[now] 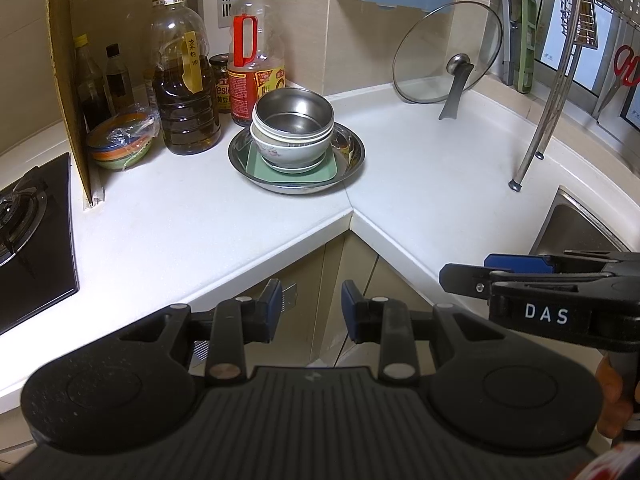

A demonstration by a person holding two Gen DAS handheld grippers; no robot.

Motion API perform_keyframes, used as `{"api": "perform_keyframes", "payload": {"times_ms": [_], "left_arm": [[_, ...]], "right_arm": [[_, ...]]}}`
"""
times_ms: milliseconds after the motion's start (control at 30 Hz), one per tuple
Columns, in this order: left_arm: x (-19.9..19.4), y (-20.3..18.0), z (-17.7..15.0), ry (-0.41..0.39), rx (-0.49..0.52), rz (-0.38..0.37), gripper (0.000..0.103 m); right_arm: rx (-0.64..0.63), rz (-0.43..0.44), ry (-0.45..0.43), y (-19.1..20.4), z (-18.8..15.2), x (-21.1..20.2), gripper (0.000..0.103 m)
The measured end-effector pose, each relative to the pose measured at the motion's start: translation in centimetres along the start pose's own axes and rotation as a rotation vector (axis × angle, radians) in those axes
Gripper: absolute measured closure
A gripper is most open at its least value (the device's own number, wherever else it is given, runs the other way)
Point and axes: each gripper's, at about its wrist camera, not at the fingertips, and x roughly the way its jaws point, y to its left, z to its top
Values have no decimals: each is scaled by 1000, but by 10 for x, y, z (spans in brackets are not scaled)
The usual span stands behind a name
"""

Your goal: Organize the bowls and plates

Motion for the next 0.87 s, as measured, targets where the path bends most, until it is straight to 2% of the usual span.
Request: {"api": "perform_keyframes", "payload": {"times_ms": [867], "left_arm": [[12,9,2,3,-2,-25,74]], "right_arm": [[19,-22,1,0,2,12,55]]}}
